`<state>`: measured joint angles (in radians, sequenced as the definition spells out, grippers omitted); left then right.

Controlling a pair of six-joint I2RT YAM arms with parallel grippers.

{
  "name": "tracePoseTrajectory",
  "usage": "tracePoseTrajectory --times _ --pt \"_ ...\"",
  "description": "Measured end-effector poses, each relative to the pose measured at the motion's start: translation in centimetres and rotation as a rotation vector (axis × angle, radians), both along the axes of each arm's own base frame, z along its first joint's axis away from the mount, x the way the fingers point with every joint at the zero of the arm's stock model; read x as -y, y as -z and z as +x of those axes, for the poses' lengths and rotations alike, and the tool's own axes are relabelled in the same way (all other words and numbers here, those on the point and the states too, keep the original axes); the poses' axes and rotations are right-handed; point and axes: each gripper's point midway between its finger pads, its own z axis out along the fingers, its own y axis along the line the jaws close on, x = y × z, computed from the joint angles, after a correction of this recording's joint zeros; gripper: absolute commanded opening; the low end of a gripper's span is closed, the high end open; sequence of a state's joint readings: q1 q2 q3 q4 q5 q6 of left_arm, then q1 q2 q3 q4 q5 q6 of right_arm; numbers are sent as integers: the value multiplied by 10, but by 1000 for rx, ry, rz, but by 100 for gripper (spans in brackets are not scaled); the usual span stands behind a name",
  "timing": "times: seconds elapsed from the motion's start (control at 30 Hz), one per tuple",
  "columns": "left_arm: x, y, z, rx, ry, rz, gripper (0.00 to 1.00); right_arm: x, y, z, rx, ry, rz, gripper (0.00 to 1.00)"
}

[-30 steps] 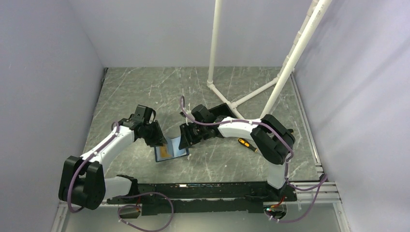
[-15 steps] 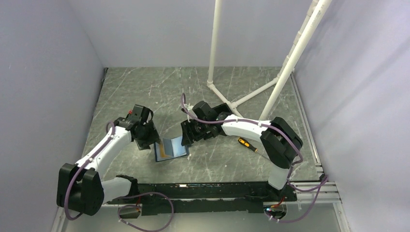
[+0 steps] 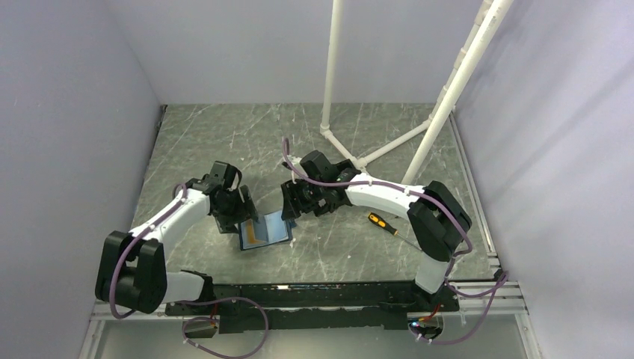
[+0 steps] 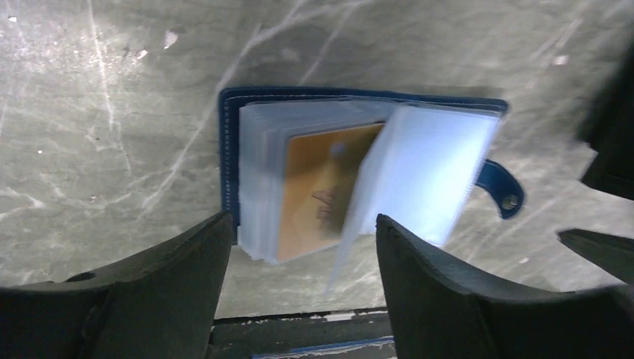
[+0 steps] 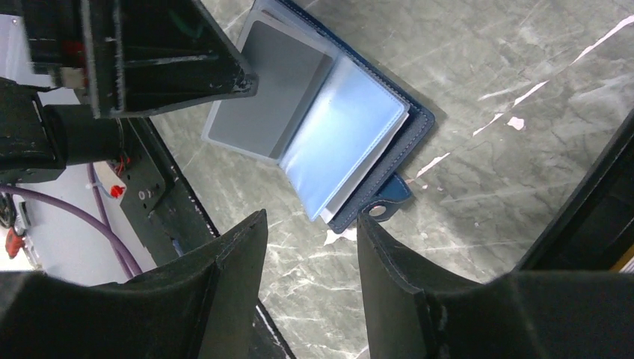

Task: Put the credit cards into the card holder
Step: Turn over the card slot in the card holder.

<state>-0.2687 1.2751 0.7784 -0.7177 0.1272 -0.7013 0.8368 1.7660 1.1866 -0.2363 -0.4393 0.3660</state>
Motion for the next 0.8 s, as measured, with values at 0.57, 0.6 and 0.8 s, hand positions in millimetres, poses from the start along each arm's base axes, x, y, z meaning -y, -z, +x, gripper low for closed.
tracePoseTrajectory --times 0.57,0.6,0.8 --pt "-22 19 -12 -53 -56 113 58 50 -17 76 61 178 -64 60" --pt "-22 13 -9 -31 -50 112 62 56 -18 82 67 198 -72 62" --pt "-6 -50 19 215 -23 0 70 80 -20 101 84 247 -130 74"
